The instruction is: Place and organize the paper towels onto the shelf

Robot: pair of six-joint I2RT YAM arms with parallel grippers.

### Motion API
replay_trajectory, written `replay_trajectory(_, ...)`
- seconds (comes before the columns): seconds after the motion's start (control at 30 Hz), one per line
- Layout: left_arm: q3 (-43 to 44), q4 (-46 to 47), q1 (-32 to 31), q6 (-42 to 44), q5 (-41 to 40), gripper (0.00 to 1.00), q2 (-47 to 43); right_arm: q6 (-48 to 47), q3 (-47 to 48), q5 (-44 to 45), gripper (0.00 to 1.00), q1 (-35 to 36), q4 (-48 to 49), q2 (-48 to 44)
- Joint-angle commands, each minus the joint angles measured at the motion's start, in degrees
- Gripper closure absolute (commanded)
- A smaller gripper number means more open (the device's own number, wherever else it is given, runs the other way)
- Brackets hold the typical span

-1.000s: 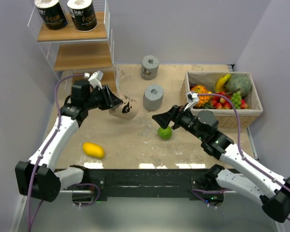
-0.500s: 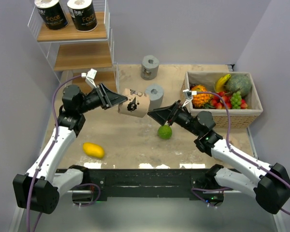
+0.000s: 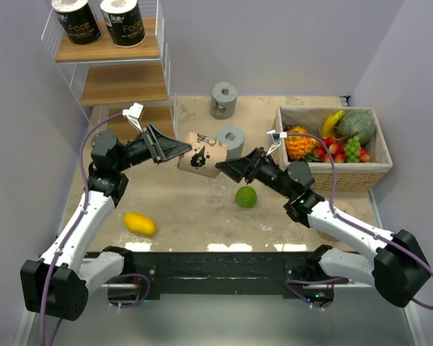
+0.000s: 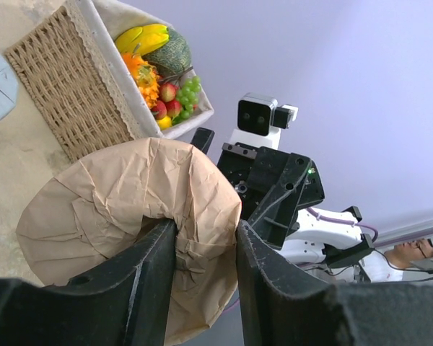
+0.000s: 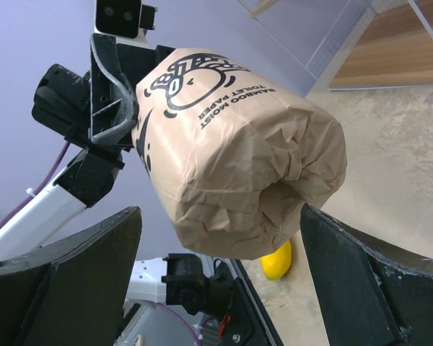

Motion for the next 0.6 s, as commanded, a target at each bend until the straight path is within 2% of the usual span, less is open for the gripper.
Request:
replay_trajectory(0.0,1.3,4.6,0.3,-2.1,1.7,0.58,-1.3,2.1,3.0,-3.4,0.06,-0.3,8.9,2.1)
replay_trajectory(0.3,-5.3,9.2,-1.1,-3.4,0.3,0.57,-1.0,5.0,3.6,-6.0,0.16,-0.1,16.2,6.4)
replay_trajectory(0.43,-7.4,10.2,-1.8,-2.3,-1.5,0.54,-1.0,4.4,4.1,-6.4,0.31,-0.2,15.6,6.9)
replay_trajectory(0.47,-7.5,9.3,-1.8,-1.4,-1.9,0.53,-1.0,3.8,4.3,-6.0,0.38,-0.1,13.5,6.6)
replay_trajectory(0.53,-6.8,5.2,-1.8,1.7,-3.5,0.39,-0.8,0.8,5.3,-5.0,0.46,-0.1,9.6,6.0)
replay_trajectory(0.57,-6.2,3.3,-1.8,3.0,-4.2,0.34,-0.6,-0.6,5.7,-3.8,0.5,-0.2,4.4,5.5)
